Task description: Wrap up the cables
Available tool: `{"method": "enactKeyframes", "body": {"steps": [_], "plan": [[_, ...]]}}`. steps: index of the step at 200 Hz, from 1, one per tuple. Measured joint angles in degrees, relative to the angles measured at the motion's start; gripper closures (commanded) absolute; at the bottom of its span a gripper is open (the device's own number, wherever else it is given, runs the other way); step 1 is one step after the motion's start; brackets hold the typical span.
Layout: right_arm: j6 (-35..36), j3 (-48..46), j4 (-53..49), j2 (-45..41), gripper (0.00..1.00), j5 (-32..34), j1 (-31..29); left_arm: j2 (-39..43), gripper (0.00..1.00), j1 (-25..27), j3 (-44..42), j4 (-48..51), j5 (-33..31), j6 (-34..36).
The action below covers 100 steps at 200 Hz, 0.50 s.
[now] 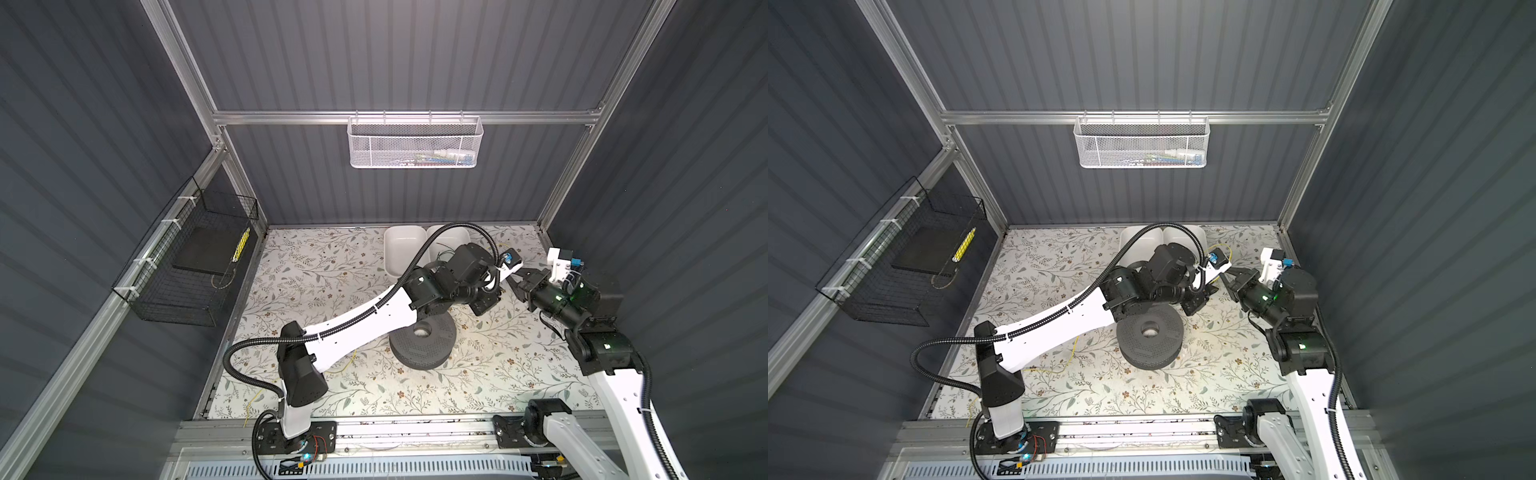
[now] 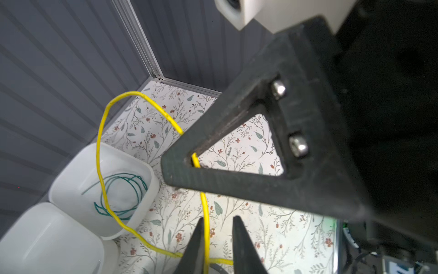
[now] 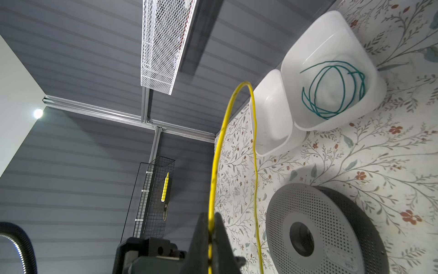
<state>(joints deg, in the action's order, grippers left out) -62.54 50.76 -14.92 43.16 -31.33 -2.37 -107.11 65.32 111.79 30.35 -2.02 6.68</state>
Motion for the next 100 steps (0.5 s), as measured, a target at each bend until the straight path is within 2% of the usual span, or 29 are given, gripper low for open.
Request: {"method": "enactKeyframes", "body": {"steps": [6, 39, 77, 93, 100], "plan": [[0.00, -0.11, 0.02, -0.04, 1.00, 0.09, -0.13, 0.00, 1.00, -0.04, 0.00, 0.00, -0.15, -0.22], [0.00, -0.35, -0.11, -0.11, 0.98, 0.87, -0.63, 0.31, 1.00, -0.22, -1.16, -0.92, -0.28, 0.22], [1.79, 0.83, -2.62, -0.09, 0.67, 1.20, -0.79, 3.69, 1.00, -0.15, -7.19, -4.61, -0.28, -0.70], [4.26, 3.74, -6.40, -0.26, 0.56, 2.19, -0.61, 6.16, 1.00, -0.68, -11.15, -6.64, -0.07, -1.73], [5.14, 5.09, -7.45, -0.57, 0.55, 2.47, -0.39, 7.34, 1.00, -0.92, -12.66, -7.34, 0.37, -2.34]]}}
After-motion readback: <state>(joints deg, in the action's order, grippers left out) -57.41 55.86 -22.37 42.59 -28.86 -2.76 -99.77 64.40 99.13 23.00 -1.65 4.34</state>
